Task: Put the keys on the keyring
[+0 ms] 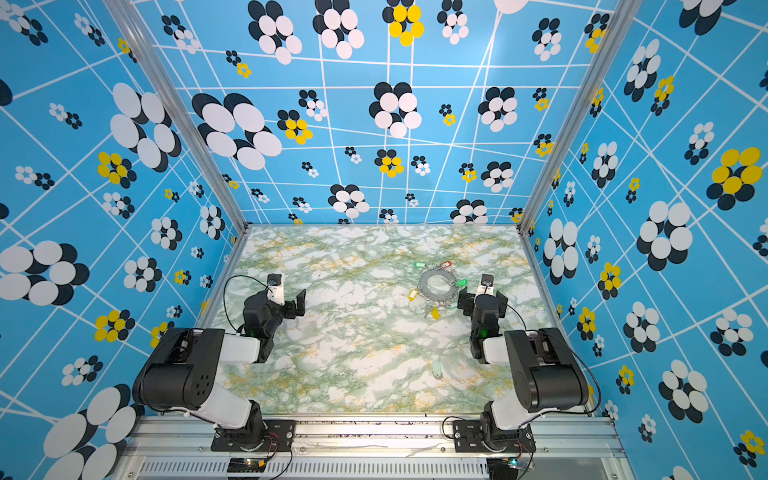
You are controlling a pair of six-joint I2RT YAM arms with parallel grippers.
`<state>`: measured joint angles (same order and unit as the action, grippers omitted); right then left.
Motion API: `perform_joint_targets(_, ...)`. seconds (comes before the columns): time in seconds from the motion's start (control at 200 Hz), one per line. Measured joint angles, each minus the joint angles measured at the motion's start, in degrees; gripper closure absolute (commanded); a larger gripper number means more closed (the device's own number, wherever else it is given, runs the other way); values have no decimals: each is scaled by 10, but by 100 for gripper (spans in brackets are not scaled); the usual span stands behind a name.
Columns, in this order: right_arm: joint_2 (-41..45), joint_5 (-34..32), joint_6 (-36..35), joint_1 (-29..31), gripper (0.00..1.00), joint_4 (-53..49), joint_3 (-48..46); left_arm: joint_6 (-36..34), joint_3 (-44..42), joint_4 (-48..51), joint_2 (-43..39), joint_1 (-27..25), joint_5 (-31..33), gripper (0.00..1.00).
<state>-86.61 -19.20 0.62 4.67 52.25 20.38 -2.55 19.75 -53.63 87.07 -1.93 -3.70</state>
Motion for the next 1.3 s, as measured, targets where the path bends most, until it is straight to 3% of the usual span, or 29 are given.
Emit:
perform_joint_targets(0.125, 49, -4, 3, 15, 1, -143, 80, -4, 37, 99, -72, -21, 28, 1)
perform_joint_targets(0.29, 45, 17, 31, 52, 1, -329, 236, 7, 128, 214, -108, -56, 48, 1)
perform_joint_targets(0.62, -143, 155, 100, 69, 1, -634, 493, 89, 183, 385, -114, -110, 52, 1)
perform_joint_targets(0.935, -268, 239, 121, 84, 1, -772, 596, 154, 228, 430, -98, -124, 6, 1)
perform_joint_targets(1.299, -365, 266, 120, 105, 1, -859, 726, 180, 240, 445, -85, -130, -37, 1)
